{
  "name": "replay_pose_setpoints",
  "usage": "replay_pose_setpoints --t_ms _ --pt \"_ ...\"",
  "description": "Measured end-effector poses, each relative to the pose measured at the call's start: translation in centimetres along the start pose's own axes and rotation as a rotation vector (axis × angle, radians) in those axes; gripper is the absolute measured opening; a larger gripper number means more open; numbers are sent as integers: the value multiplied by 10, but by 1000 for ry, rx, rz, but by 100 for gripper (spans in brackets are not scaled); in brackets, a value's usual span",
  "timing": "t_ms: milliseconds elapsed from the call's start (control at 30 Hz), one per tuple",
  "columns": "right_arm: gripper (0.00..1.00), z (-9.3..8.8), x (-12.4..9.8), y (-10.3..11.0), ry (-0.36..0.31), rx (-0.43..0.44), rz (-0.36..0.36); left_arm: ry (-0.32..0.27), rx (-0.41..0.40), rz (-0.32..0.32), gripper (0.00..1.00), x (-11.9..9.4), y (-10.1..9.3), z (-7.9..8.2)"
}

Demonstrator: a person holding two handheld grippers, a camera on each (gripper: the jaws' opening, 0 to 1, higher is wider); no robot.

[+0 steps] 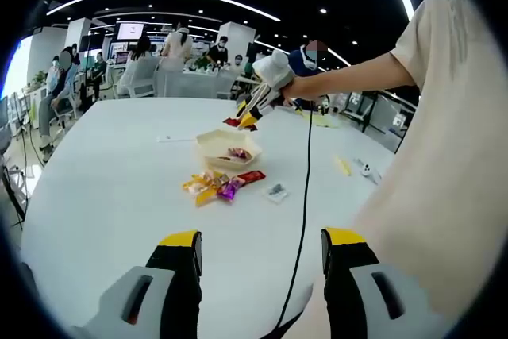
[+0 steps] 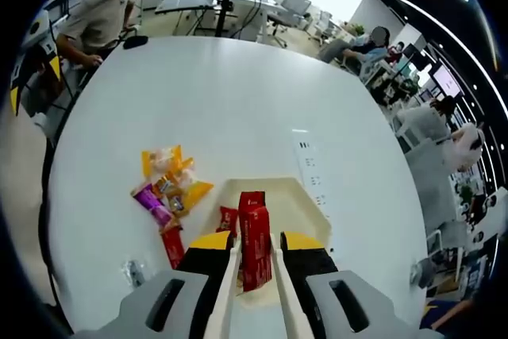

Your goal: Place the target food into the container with the food tongs after gripping and lifting it, then release it inside without dropping or visibly crushing the food.

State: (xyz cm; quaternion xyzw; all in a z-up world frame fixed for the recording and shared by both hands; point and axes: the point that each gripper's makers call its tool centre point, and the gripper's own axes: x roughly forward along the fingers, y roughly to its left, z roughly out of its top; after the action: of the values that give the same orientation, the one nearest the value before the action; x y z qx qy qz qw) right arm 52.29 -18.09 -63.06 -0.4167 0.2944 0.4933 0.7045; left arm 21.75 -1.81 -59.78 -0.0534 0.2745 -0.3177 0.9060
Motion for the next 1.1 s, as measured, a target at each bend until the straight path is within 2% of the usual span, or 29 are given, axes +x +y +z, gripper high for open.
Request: replay_pose_setpoints --t_ms 1100 --pt "25 8 2 -7 -18 -16 -11 -1 -5 -2 61 3 -3 3"
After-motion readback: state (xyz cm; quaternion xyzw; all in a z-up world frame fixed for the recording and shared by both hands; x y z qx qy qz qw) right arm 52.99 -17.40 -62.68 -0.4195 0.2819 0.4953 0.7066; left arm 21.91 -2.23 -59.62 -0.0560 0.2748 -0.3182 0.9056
